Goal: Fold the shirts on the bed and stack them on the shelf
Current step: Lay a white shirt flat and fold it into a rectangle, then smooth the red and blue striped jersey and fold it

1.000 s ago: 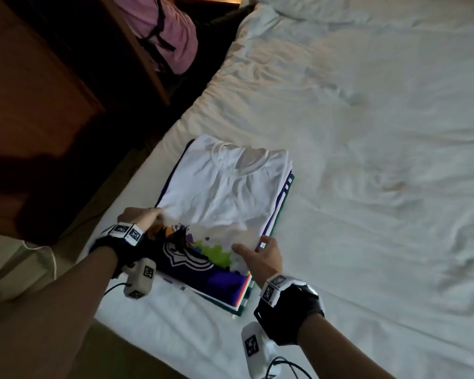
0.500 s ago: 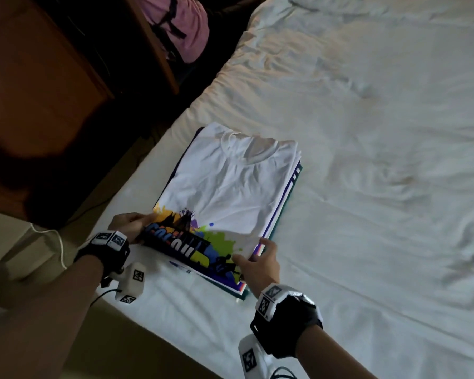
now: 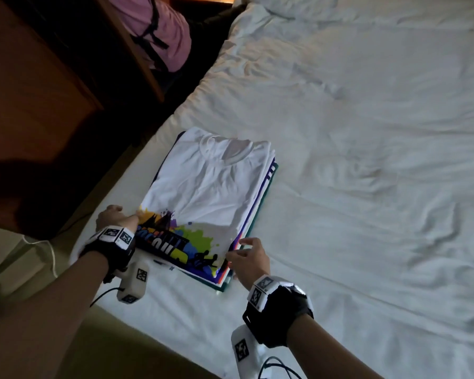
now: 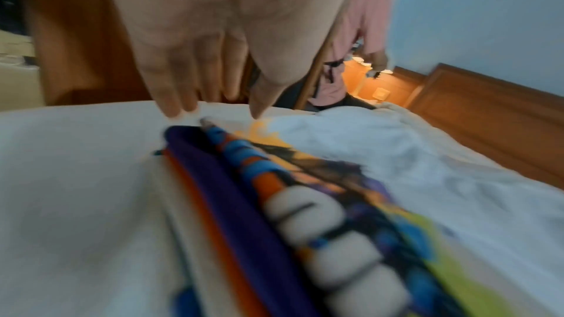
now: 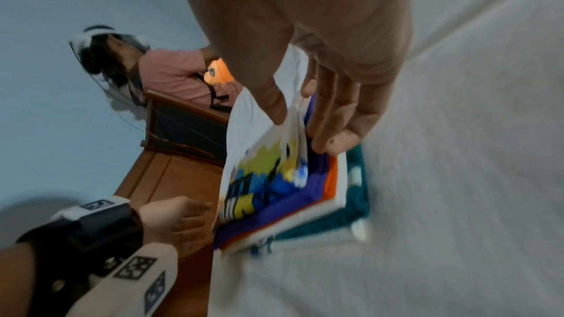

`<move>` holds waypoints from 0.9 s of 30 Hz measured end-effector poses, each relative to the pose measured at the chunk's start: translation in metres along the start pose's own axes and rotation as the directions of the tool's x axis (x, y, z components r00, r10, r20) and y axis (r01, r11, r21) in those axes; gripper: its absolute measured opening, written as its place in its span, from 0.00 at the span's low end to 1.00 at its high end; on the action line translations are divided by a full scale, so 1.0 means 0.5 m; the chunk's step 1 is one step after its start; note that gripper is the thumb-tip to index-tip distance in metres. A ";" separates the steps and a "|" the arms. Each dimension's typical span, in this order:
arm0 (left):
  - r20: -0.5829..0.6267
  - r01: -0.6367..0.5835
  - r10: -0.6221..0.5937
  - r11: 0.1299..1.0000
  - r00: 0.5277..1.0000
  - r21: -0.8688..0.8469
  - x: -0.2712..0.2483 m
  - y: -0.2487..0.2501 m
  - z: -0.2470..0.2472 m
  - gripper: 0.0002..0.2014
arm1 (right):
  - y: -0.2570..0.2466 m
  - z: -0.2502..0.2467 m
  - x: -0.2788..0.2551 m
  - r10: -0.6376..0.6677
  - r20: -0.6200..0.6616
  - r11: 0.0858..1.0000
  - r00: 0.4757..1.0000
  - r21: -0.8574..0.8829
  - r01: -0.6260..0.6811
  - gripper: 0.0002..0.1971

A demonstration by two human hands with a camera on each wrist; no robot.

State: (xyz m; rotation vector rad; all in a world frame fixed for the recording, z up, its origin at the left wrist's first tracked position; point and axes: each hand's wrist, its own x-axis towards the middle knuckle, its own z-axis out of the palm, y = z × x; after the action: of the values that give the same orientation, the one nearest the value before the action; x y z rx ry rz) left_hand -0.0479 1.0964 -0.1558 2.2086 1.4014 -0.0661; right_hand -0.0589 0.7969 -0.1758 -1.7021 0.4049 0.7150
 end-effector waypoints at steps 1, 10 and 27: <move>-0.046 -0.048 0.048 0.999 0.998 -0.003 -0.045 0.043 0.006 0.28 | -0.010 -0.034 0.001 -0.011 0.003 1.000 1.000 0.009 0.011 0.13; 0.353 -0.487 0.566 0.823 0.745 -0.292 -0.529 0.445 0.262 0.11 | -0.083 -0.568 -0.026 -0.131 -0.100 0.991 0.986 -0.011 0.131 0.08; 0.749 -0.811 0.658 0.479 0.079 -0.336 -1.657 0.820 0.877 0.06 | 0.505 -1.663 -0.344 0.102 -0.782 0.919 0.614 -0.162 -0.358 0.23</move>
State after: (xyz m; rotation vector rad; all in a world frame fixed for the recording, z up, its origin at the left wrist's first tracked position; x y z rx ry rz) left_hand 0.0189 0.0763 -0.1159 2.2231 -0.3933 -0.7744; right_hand -0.1398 -0.0848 -0.1480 -2.2412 1.1908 0.1807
